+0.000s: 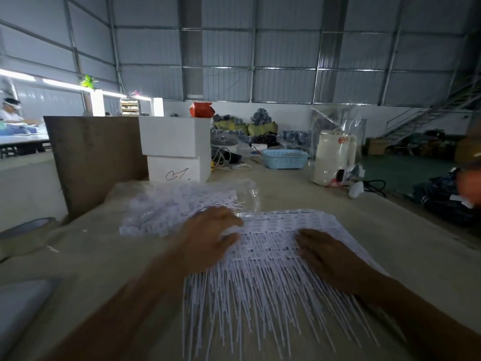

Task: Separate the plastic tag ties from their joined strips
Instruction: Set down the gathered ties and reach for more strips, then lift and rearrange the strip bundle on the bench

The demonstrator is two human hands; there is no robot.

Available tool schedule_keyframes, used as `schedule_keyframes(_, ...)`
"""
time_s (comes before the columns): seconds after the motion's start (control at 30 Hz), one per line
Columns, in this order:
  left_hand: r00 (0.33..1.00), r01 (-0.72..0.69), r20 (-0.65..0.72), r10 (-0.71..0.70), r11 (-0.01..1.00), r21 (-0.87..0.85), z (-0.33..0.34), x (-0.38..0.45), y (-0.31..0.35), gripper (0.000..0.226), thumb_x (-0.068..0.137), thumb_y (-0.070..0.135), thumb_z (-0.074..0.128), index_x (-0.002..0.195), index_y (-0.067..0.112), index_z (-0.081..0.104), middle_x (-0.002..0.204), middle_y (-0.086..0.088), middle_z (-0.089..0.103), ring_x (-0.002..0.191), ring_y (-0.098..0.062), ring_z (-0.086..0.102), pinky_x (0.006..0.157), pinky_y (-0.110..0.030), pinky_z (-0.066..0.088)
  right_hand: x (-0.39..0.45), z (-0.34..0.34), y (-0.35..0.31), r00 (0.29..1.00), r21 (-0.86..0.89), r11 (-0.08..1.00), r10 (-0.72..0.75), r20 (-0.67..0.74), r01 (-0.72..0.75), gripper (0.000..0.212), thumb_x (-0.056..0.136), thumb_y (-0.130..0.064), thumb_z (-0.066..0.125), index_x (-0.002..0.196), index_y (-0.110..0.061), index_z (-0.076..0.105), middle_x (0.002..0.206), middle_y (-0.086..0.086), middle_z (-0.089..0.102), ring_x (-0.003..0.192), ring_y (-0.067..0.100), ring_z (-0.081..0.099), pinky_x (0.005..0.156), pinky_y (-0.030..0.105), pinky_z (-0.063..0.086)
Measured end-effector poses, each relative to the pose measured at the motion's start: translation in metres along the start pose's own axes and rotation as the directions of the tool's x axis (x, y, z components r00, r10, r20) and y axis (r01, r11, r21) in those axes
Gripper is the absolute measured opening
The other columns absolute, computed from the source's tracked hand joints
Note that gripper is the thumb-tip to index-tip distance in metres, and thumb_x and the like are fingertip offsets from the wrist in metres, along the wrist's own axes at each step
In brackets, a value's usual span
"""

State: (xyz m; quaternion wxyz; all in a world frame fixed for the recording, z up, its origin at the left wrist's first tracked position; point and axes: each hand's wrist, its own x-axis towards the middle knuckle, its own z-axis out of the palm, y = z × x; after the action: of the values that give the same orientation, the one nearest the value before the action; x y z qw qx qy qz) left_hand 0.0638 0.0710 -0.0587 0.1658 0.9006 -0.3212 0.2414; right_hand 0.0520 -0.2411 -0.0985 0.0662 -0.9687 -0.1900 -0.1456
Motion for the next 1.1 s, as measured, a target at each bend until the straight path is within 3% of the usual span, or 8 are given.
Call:
schedule_keyframes(0.1, 0.988, 0.067, 0.136, -0.074, 0.996, 0.060, 0.031, -0.015, -0.006, 0.049, 0.099, 0.052, 0.046, 0.144, 0.033, 0.047, 0.148, 0.009, 0.041, 0.135, -0.010, 0.035, 0.110, -0.033, 0.029, -0.001, 0.006, 0.002, 0.998, 0.020, 1.000, 0.010, -0.063, -0.008, 0.045, 0.105, -0.033, 0.046, 0.145, -0.014, 0.049, 0.154, 0.004, 0.043, 0.144, 0.018, 0.037, 0.120, 0.021, 0.015)
schedule_keyframes(0.2, 0.990, 0.081, 0.112, -0.083, 0.996, 0.026, 0.038, -0.020, -0.008, 0.048, 0.098, 0.055, 0.045, 0.141, 0.033, 0.052, 0.146, 0.011, 0.044, 0.135, -0.010, 0.035, 0.110, -0.034, 0.030, 0.001, 0.005, 0.002, 0.998, 0.061, 0.998, 0.032, -0.050, -0.029, 0.040, 0.105, -0.026, 0.046, 0.143, -0.012, 0.052, 0.153, 0.005, 0.044, 0.142, 0.020, 0.039, 0.119, 0.028, 0.022)
schedule_keyframes(0.33, 0.992, 0.120, 0.021, -0.121, 0.992, 0.030, 0.038, -0.018, -0.008, 0.048, 0.098, 0.054, 0.045, 0.139, 0.031, 0.054, 0.148, 0.006, 0.045, 0.139, -0.015, 0.035, 0.113, -0.040, 0.028, 0.002, -0.003, 0.007, 0.974, 0.043, 0.998, 0.047, -0.222, -0.038, 0.042, 0.102, -0.020, 0.052, 0.143, -0.010, 0.051, 0.152, 0.011, 0.043, 0.142, 0.029, 0.038, 0.119, 0.039, 0.027)
schedule_keyframes(0.53, 0.984, 0.161, 0.056, -0.169, 0.978, 0.135, 0.045, -0.020, -0.012, 0.051, 0.100, 0.054, 0.038, 0.145, 0.032, 0.046, 0.154, 0.006, 0.039, 0.143, -0.014, 0.030, 0.114, -0.037, 0.024, 0.007, 0.007, 0.025, 0.989, -0.084, 0.986, 0.146, -0.009, -0.147, 0.052, 0.108, -0.041, 0.029, 0.155, -0.020, 0.031, 0.162, 0.003, 0.028, 0.150, 0.017, 0.023, 0.122, 0.035, 0.018)
schedule_keyframes(0.7, 0.987, 0.159, 0.011, -0.162, 0.976, 0.147, 0.046, -0.020, -0.010, 0.048, 0.101, 0.051, 0.042, 0.145, 0.032, 0.047, 0.152, 0.007, 0.042, 0.142, -0.014, 0.032, 0.113, -0.036, 0.022, 0.010, 0.006, 0.029, 0.978, -0.013, 0.981, 0.192, -0.078, -0.194, 0.052, 0.105, -0.046, 0.035, 0.152, -0.024, 0.037, 0.159, 0.000, 0.035, 0.145, 0.020, 0.029, 0.117, 0.038, 0.029)
schedule_keyframes(0.83, 0.983, 0.173, 0.028, -0.179, 0.974, 0.145, 0.047, -0.021, -0.010, 0.051, 0.102, 0.052, 0.037, 0.150, 0.035, 0.037, 0.159, 0.005, 0.031, 0.147, -0.014, 0.023, 0.119, -0.037, 0.014, 0.015, 0.008, 0.032, 0.979, -0.037, 0.979, 0.201, -0.016, -0.202, 0.056, 0.106, -0.047, 0.026, 0.158, -0.026, 0.021, 0.166, -0.001, 0.016, 0.152, 0.019, 0.014, 0.123, 0.041, 0.016)
schedule_keyframes(1.0, 0.984, 0.171, 0.026, -0.176, 0.977, 0.127, 0.045, -0.019, -0.010, 0.050, 0.101, 0.051, 0.039, 0.147, 0.034, 0.042, 0.156, 0.006, 0.036, 0.145, -0.013, 0.027, 0.118, -0.035, 0.015, 0.015, 0.005, 0.033, 0.979, 0.012, 0.981, 0.192, -0.066, -0.192, 0.042, 0.105, -0.034, 0.040, 0.146, -0.027, 0.043, 0.154, -0.005, 0.042, 0.141, 0.018, 0.035, 0.113, 0.036, 0.033)
schedule_keyframes(1.1, 0.987, 0.160, -0.002, -0.161, 0.979, 0.124, 0.045, -0.019, -0.009, 0.047, 0.100, 0.049, 0.044, 0.144, 0.032, 0.047, 0.151, 0.006, 0.042, 0.142, -0.015, 0.032, 0.116, -0.037, 0.019, 0.014, 0.003, 0.033, 0.974, 0.010, 0.980, 0.198, -0.109, -0.198, 0.044, 0.103, -0.032, 0.043, 0.147, -0.028, 0.042, 0.152, -0.007, 0.041, 0.141, 0.018, 0.032, 0.112, 0.038, 0.032)
